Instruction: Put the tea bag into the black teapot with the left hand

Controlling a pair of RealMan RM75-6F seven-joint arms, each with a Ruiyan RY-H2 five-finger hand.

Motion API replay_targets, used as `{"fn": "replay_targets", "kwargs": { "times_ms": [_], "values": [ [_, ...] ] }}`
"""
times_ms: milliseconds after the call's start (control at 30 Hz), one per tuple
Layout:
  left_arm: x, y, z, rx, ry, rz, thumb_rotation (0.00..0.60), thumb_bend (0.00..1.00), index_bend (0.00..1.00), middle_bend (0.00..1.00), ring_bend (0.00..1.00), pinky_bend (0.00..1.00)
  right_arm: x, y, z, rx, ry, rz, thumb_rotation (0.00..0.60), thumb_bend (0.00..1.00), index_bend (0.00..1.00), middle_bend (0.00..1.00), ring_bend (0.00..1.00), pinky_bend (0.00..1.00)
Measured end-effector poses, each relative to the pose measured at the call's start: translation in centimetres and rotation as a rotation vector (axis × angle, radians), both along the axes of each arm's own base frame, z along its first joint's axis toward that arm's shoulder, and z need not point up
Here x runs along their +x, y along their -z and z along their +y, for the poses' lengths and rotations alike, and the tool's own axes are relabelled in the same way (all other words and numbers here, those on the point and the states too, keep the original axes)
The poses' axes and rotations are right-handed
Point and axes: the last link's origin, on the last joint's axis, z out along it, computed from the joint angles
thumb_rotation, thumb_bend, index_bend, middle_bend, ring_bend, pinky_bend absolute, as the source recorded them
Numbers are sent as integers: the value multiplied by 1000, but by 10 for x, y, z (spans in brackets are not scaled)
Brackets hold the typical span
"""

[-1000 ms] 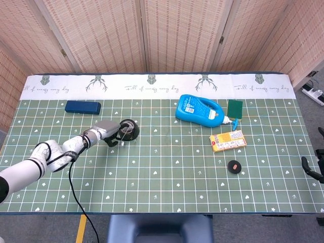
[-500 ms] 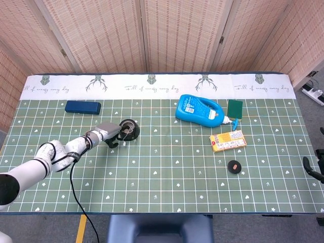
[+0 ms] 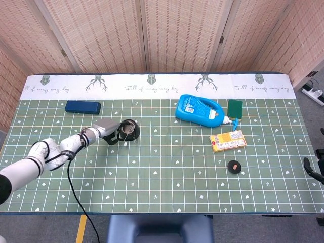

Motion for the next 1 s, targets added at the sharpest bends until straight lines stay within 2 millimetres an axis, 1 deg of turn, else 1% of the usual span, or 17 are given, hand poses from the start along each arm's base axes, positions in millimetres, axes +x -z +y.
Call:
{"fn": "replay_targets", "kwargs": {
  "times_ms": [100,300,333,400,433,500,567,633,667,767,800,833,900,933,1000],
  "values": [
    [-3,-20,-1,29,1,-21,600,518,0,1000,988,1000,1,1,0,12,-10,-1,600,423,0,0,0,0],
    [-15,-69,-13,130,23,-68,600,518,0,988,906,1000,6,4,-1,34,-50,2,600,423,0,0,0,0],
    [-19,-78,-17,154,29,-73,600,518,0,968,886,1000,7,4,-1,38,-55,2,600,423,0,0,0,0],
    [-24,-90,-25,192,43,-73,600,517,0,889,823,980,9,6,-2,49,-67,4,600,423,0,0,0,0],
    [-29,-97,-32,220,54,-75,600,508,0,811,750,932,9,7,-2,56,-73,5,600,423,0,0,0,0],
    [-35,-106,-45,268,72,-82,600,488,0,655,580,792,10,8,-4,65,-78,7,600,423,0,0,0,0],
    [-44,-115,-63,336,96,-92,600,472,0,450,362,586,10,10,-5,75,-77,10,600,423,0,0,0,0],
    [-56,-123,-83,420,108,-110,600,458,0,273,197,378,10,12,-6,86,-69,17,600,423,0,0,0,0],
    [-63,-127,-91,461,106,-123,600,450,0,203,131,288,10,13,-7,93,-64,20,600,423,0,0,0,0],
    [-87,-139,-123,619,89,-164,600,428,0,99,24,142,9,17,-11,117,-47,34,600,423,0,0,0,0],
    [-96,-142,-134,670,83,-174,600,426,0,87,14,120,9,18,-13,123,-42,41,600,422,0,0,0,0],
    [-107,-145,-149,740,71,-184,600,424,0,74,3,91,9,20,-15,132,-35,52,600,423,0,0,0,0],
    [-127,-148,-176,842,46,-183,600,425,0,55,0,71,9,25,-18,154,-23,70,600,422,0,0,0,0],
    [-140,-149,-196,904,27,-169,600,424,0,32,0,70,9,28,-20,165,-19,76,600,422,0,0,0,0],
    [-158,-148,-224,982,-4,-138,600,424,0,4,0,71,10,33,-23,188,-14,85,600,422,0,0,0,0]
  ]
}}
